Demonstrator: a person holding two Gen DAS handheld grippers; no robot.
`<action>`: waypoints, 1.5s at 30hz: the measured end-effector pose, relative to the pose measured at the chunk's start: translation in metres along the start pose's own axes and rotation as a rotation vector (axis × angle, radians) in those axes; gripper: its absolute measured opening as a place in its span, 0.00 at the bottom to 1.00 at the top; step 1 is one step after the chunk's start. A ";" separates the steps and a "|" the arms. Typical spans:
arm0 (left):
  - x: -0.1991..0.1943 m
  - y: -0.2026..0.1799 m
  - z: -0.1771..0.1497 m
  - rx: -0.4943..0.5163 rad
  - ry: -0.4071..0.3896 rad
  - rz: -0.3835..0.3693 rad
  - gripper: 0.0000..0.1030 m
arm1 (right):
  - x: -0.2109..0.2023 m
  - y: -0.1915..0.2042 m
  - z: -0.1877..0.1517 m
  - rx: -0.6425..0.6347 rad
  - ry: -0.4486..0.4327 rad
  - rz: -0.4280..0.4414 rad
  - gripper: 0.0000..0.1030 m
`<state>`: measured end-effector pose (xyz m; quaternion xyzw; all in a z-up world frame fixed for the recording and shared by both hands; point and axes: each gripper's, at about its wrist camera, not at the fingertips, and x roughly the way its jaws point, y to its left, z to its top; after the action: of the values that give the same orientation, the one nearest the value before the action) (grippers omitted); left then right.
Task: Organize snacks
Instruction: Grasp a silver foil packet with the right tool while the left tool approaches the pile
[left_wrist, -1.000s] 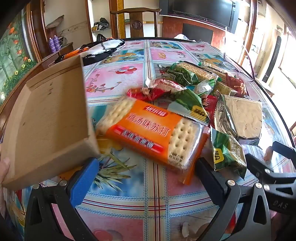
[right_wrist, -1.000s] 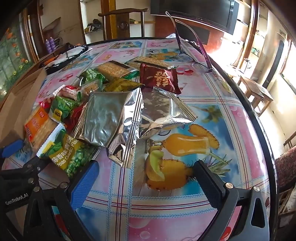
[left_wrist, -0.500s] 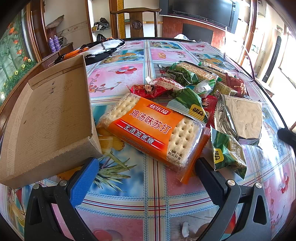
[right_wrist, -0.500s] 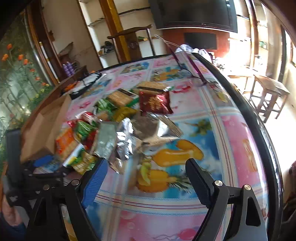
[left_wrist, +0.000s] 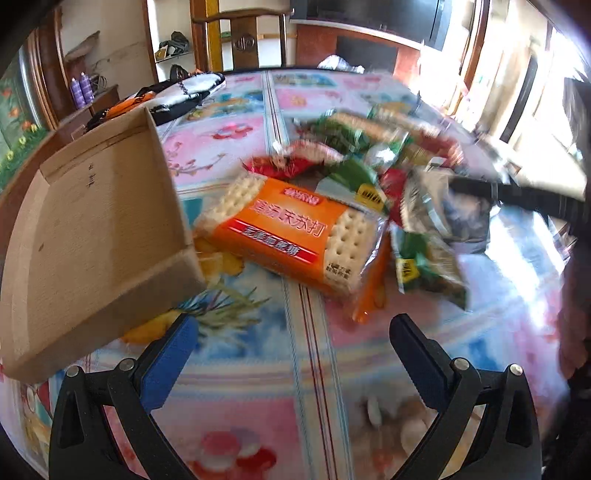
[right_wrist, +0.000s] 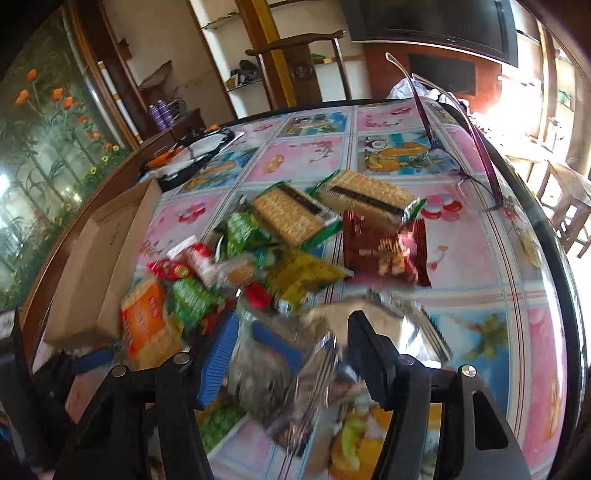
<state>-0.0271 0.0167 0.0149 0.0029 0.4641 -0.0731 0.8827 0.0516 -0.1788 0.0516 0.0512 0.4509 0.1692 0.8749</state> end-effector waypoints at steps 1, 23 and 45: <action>-0.007 0.002 -0.003 0.003 -0.015 -0.021 1.00 | -0.006 -0.001 -0.009 -0.007 0.011 0.020 0.64; -0.048 0.019 -0.009 0.026 -0.040 -0.069 1.00 | 0.016 0.019 -0.003 -0.163 0.118 0.110 0.40; -0.044 -0.017 -0.003 0.056 0.009 -0.086 1.00 | 0.005 0.061 -0.068 -0.424 0.125 -0.026 0.60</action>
<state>-0.0565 0.0057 0.0501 0.0082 0.4656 -0.1239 0.8762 -0.0162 -0.1239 0.0226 -0.1503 0.4590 0.2520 0.8386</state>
